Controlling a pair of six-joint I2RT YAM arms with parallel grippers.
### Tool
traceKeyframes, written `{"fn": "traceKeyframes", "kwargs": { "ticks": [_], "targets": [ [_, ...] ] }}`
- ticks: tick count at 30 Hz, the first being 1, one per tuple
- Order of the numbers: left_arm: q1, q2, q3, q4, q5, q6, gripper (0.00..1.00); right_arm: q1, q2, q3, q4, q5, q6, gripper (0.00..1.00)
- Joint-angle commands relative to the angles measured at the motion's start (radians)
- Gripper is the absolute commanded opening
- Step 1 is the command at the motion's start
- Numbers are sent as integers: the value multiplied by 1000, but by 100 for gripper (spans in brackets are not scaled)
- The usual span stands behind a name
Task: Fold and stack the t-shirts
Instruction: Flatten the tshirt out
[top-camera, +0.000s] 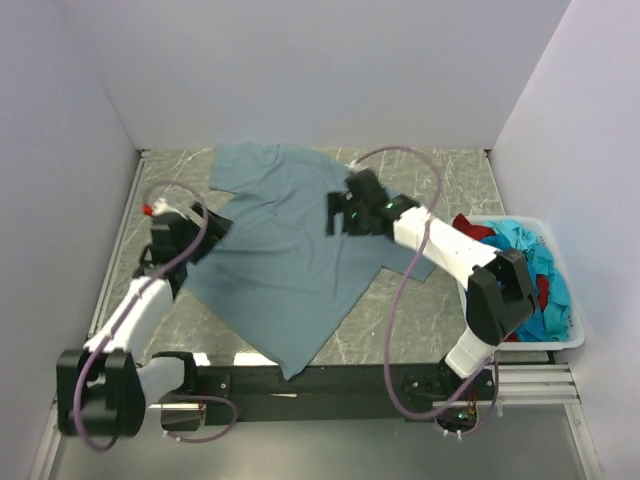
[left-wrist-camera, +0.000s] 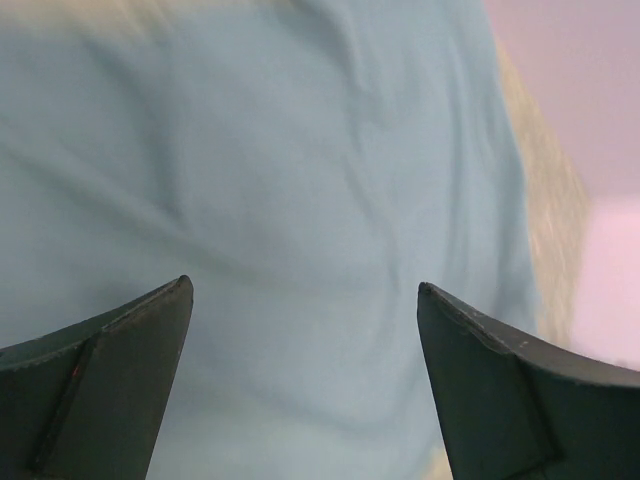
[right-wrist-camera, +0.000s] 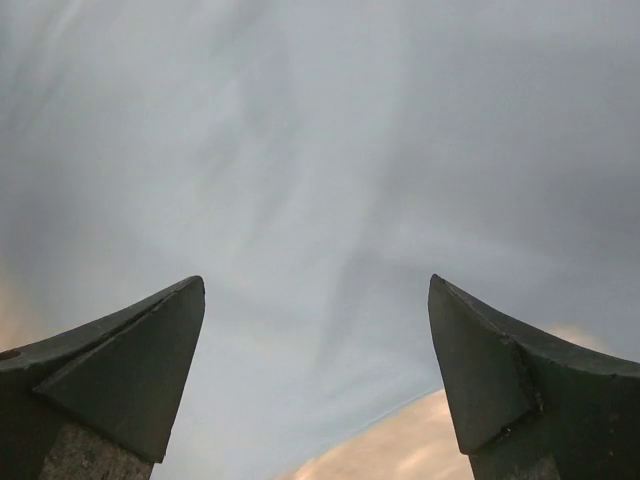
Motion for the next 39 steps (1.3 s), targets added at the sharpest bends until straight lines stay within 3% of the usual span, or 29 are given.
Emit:
{"fn": "traceKeyframes", "kwargs": {
  "ticks": [1, 7, 13, 18, 21, 24, 28, 33, 35, 39],
  "targets": [
    [-152, -98, -115, 3, -21, -105, 100, -120, 57, 90, -69, 144, -78, 99],
    [-203, -174, -299, 38, -52, -197, 99, -331, 274, 235, -86, 98, -74, 99],
    [-200, -90, -277, 20, -207, -196, 99, -393, 390, 240, -104, 84, -71, 99],
    [-159, 52, -247, 81, -221, -178, 99, -396, 319, 75, -38, 33, -49, 97],
    [-90, 176, -192, 88, -158, -147, 99, -376, 213, -34, -51, 53, -12, 97],
    [-42, 290, -119, 75, -118, -118, 99, -349, 108, -186, -26, -31, 12, 97],
    [-4, 417, 33, 57, -156, -75, 99, -212, -34, -463, 46, -45, 137, 97],
    [36, 621, 248, -13, -117, -24, 99, 171, -146, -640, 176, -196, 362, 97],
    [39, 707, 377, -34, -89, 2, 99, 335, -163, -611, 187, -240, 406, 97],
    [41, 804, 564, -70, -5, 26, 99, 493, -114, -319, 61, -192, 258, 98]
  ]
}}
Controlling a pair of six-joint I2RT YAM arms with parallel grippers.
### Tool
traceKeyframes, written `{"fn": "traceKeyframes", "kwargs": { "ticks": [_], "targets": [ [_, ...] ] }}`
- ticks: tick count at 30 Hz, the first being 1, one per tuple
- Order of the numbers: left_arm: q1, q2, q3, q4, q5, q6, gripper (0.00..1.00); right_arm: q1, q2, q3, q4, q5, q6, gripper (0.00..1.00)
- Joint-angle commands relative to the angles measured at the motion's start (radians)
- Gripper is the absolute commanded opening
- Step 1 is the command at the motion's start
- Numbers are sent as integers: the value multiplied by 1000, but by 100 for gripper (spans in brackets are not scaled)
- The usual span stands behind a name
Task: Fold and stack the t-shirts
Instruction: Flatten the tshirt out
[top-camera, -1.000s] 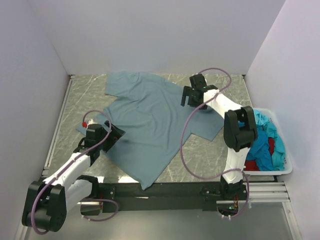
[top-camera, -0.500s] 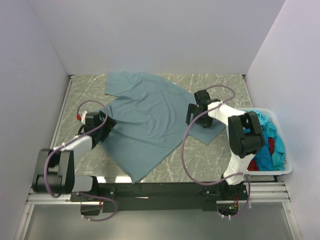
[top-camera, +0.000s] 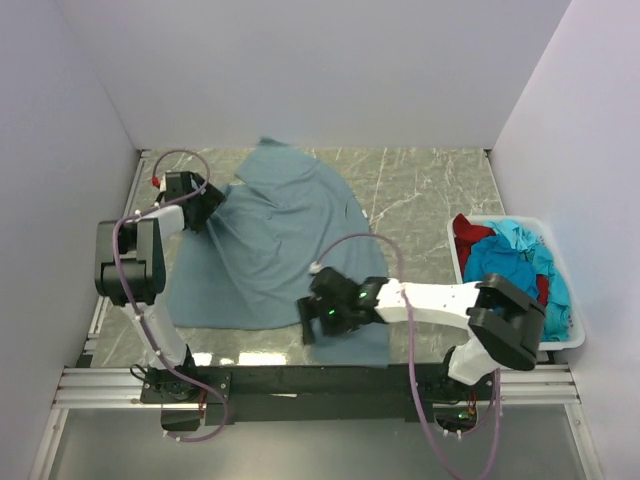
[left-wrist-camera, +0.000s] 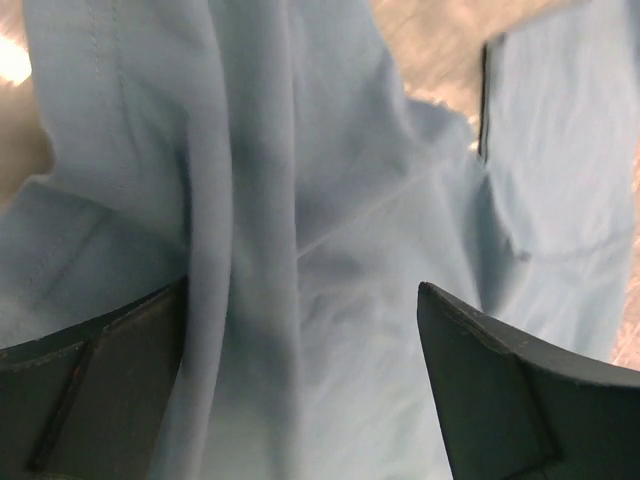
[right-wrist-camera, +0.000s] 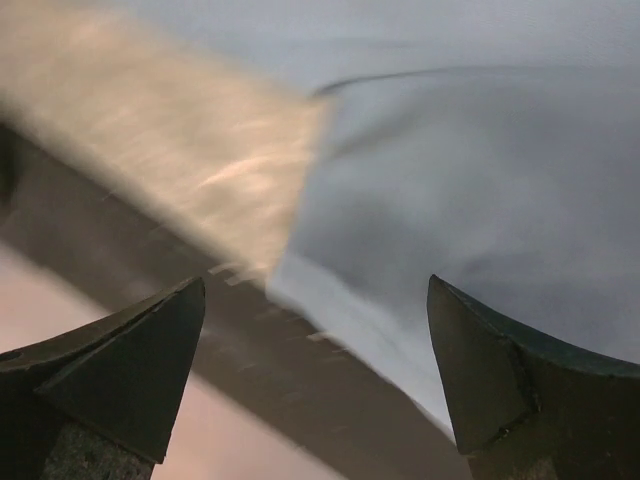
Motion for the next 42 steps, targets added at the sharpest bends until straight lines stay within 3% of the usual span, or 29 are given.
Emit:
{"fn": "traceKeyframes", "kwargs": {
  "ticks": [1, 5, 10, 14, 21, 25, 28, 33, 36, 42],
  "targets": [
    [-2, 48, 104, -127, 62, 54, 99, 87, 25, 196, -86, -32, -66, 98],
    [-1, -69, 81, -179, -28, 43, 100, 56, -1, 305, -172, 66, -124, 99],
    [2, -266, -28, -233, -169, 57, 99, -167, -56, 296, -159, 59, -172, 100],
    [2, -448, -158, -219, -147, 40, 99, -394, 5, 371, -180, 149, -261, 100],
    [1, -602, -409, -165, -28, -6, 99, -614, 283, 612, -269, 209, -331, 99],
    [1, -679, -526, -118, -33, -49, 100, -630, 384, 660, -272, 196, -364, 98],
    [1, -705, -530, -182, -76, -66, 99, -631, 444, 695, -304, 189, -336, 94],
    [-1, -826, -580, -293, -169, -157, 99, -631, 378, 567, -260, 208, -309, 95],
    [1, -880, -634, -268, -199, -181, 99, -633, 375, 526, -221, 220, -304, 95],
    [1, -848, -642, -202, -162, -166, 99, -637, 432, 611, -252, 307, -315, 93]
  ]
}}
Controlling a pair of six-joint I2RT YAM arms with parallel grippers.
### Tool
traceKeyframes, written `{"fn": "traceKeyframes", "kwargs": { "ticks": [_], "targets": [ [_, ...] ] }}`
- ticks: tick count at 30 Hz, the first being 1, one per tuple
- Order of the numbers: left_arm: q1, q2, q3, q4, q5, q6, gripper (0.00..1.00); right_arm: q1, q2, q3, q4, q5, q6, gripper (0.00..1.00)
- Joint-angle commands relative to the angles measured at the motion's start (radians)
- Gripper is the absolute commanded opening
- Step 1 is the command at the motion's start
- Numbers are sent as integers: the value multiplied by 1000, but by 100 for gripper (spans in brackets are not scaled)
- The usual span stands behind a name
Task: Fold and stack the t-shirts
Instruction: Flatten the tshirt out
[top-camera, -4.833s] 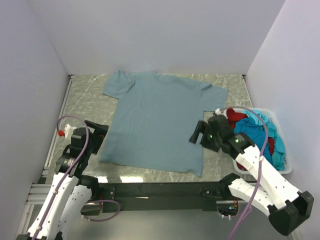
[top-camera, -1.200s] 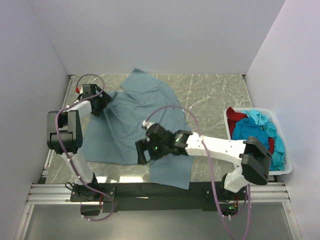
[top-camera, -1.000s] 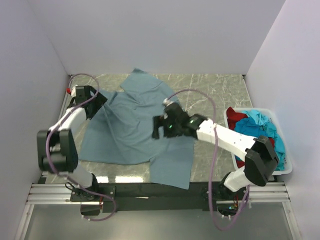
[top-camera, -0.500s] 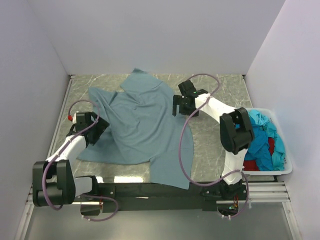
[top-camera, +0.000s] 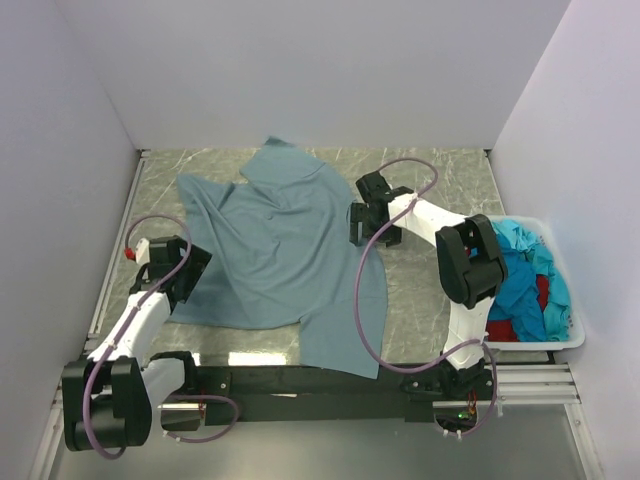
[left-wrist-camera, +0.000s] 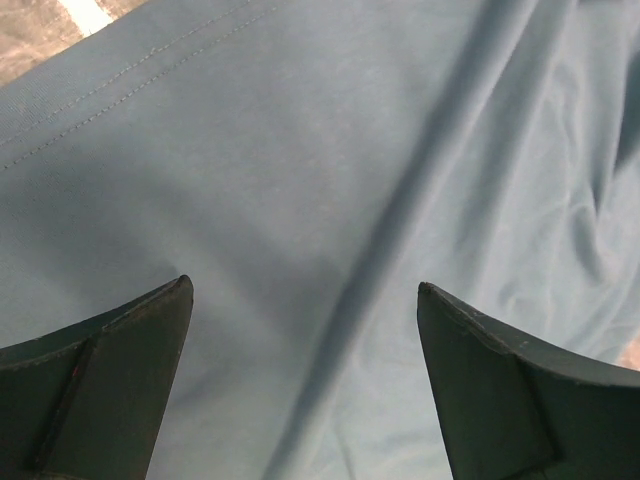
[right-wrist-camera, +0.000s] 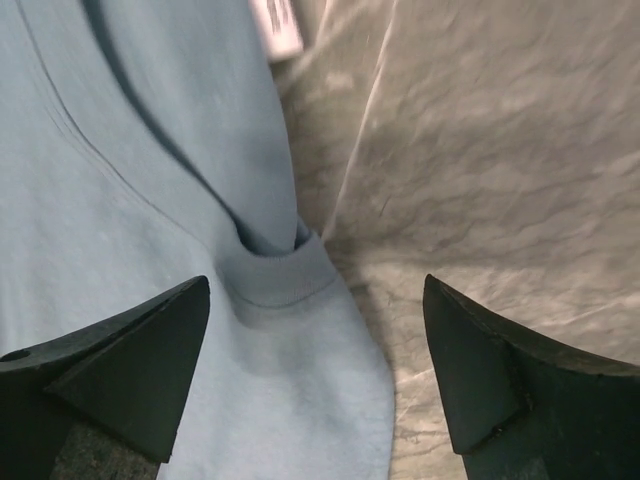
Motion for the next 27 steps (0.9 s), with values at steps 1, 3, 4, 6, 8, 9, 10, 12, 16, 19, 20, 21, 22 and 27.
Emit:
{"fn": "traceKeyframes", "kwargs": {
  "ticks": [1, 3, 4, 6, 8, 9, 10, 12, 16, 19, 20, 21, 22, 27],
  "targets": [
    [0, 22, 0, 62, -9, -13, 99, -4, 7, 65, 22, 70, -4, 91],
    [0, 39, -8, 69, -3, -13, 99, -10, 23, 80, 19, 67, -7, 90],
    [0, 58, -12, 71, -2, -17, 99, -11, 30, 83, 18, 56, -10, 88],
    [0, 73, -25, 72, -12, -19, 99, -14, 42, 76, 27, 39, -10, 86],
    [0, 88, -32, 51, -37, -33, 99, -13, 49, 63, 39, 25, -6, 83],
    [0, 91, -34, 43, -57, -33, 99, -14, 56, 62, 38, 21, 0, 82],
    [-2, 98, -34, 31, -70, -43, 99, -17, 59, 60, 38, 19, 4, 80],
    [3, 104, -35, -4, -92, -50, 99, -21, 66, 57, 35, 22, 14, 79],
    [10, 104, -44, -27, -109, -57, 99, -31, 66, 42, 18, 59, 34, 62],
    [9, 98, -57, 20, -68, -51, 99, -51, 68, 22, 10, 45, 50, 46],
    [9, 101, -61, 39, -54, -48, 99, -62, 66, 10, 11, 35, 50, 45],
    [9, 104, -61, 77, -42, -44, 99, -65, 59, 4, 18, 27, 59, 44],
    [9, 119, -58, 101, -2, -24, 99, -70, 53, -3, 21, 13, 62, 42],
    [-9, 220, 9, 168, 81, 12, 99, -131, 46, -6, -19, 42, 82, 42]
  ]
}}
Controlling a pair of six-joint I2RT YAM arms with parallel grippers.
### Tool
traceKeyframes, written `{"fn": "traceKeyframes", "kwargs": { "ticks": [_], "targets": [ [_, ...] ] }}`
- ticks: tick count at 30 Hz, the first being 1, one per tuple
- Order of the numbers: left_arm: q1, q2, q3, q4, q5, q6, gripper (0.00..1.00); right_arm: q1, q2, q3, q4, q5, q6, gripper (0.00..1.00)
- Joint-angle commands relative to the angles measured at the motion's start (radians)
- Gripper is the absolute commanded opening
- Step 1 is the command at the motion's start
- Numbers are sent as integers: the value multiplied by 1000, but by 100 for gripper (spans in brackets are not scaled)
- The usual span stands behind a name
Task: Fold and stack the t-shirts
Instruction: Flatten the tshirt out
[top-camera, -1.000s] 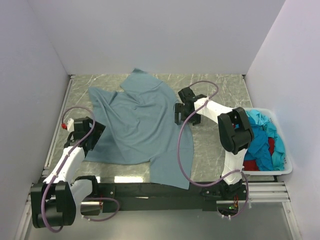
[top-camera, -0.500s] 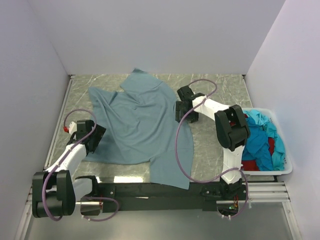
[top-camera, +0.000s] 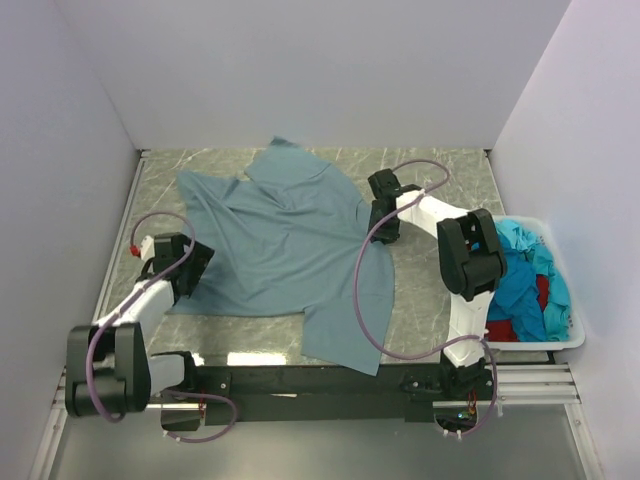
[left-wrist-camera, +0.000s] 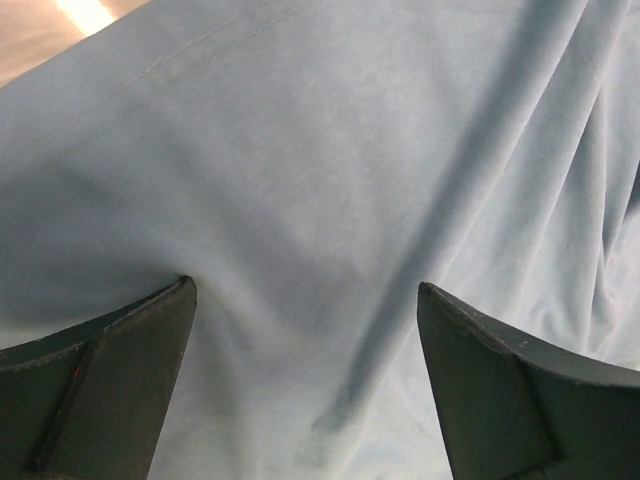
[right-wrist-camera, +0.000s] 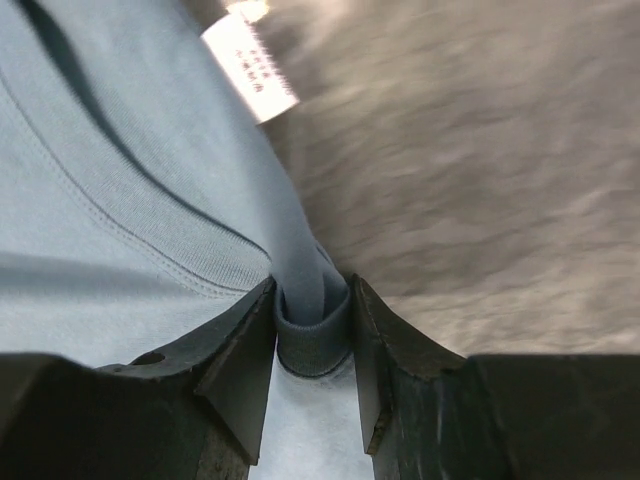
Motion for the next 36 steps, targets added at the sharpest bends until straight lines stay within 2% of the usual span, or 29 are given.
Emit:
{"fn": "traceKeyframes", "kwargs": {
  "ticks": [1, 4, 5, 7, 9, 13, 15, 19, 23, 28, 32, 35, 36],
  "targets": [
    [-22, 110, 45, 16, 76, 47, 99, -70, -21, -43, -50, 50, 15, 42],
    [-62, 174, 109, 16, 61, 56, 100, -128, -53, -86, -36, 36, 15, 42],
    [-119, 190, 140, 19, 58, 56, 99, -140, -73, -109, -29, 35, 16, 41],
    [-152, 229, 171, 22, 58, 55, 99, -175, -90, -129, -21, 25, 15, 41],
    [-172, 251, 214, 4, 59, 52, 99, -185, -122, -153, 2, -5, -8, 45],
    [-175, 237, 237, -40, 39, 40, 99, -185, -174, -146, 5, -39, -42, 72],
    [-174, 204, 238, -97, 12, 32, 99, -185, -208, -128, -10, -35, -45, 77],
    [-172, 34, 225, -217, -97, -12, 99, -180, -287, -123, -26, -45, -39, 86],
    [-172, -114, 182, -366, -240, -77, 99, -142, -421, -204, -13, -45, -36, 91],
    [-169, -226, 78, -468, -265, -143, 99, -67, -559, -382, 28, -50, -2, 93],
    [-138, -255, -4, -434, -297, -148, 99, 47, -675, -494, 28, -61, 5, 93],
    [-71, -248, -31, -378, -242, -112, 98, 159, -728, -546, -1, -19, 19, 93],
    [-37, -237, -38, -313, -207, -91, 97, 177, -740, -560, -2, -27, 33, 94]
  ]
}}
